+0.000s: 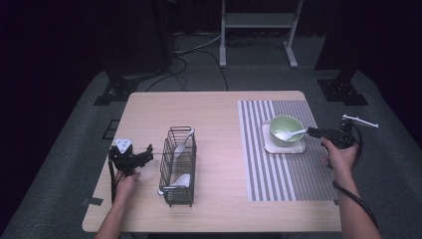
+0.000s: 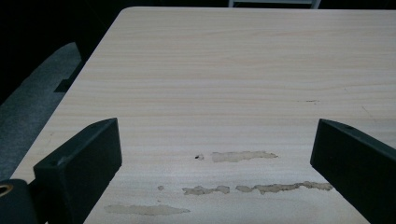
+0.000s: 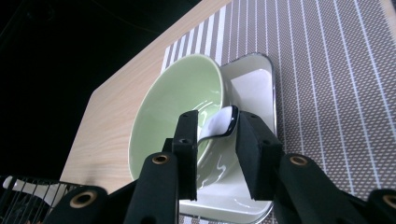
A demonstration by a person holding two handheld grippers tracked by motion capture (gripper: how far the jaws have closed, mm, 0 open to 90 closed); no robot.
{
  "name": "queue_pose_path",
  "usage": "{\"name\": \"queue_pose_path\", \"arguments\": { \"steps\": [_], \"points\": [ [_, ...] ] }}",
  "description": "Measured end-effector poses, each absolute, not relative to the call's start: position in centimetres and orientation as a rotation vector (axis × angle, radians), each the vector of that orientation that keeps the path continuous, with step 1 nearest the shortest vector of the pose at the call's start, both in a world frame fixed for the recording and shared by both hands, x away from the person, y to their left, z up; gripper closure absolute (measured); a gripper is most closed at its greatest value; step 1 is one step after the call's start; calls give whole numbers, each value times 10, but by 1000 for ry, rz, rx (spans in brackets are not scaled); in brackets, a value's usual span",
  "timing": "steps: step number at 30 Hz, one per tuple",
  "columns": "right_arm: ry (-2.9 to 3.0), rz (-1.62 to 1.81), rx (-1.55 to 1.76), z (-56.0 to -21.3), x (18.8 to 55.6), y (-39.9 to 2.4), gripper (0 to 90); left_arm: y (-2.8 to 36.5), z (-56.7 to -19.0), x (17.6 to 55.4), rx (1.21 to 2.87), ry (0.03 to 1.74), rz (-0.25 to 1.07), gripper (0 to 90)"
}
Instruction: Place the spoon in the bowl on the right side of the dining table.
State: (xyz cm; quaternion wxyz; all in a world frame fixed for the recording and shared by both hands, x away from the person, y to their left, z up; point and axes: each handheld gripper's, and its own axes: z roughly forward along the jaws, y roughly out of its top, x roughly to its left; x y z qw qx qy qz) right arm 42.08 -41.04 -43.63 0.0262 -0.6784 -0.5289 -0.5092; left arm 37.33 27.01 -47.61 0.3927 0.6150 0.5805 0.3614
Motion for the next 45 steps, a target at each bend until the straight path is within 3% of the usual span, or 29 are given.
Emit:
{"name": "queue_pose_path", "arguments": {
  "steps": [45],
  "points": [
    [-1794, -1526, -1942, -450, 376, -388, 551, 270, -476, 373, 1565, 1476, 915, 9]
  ]
}}
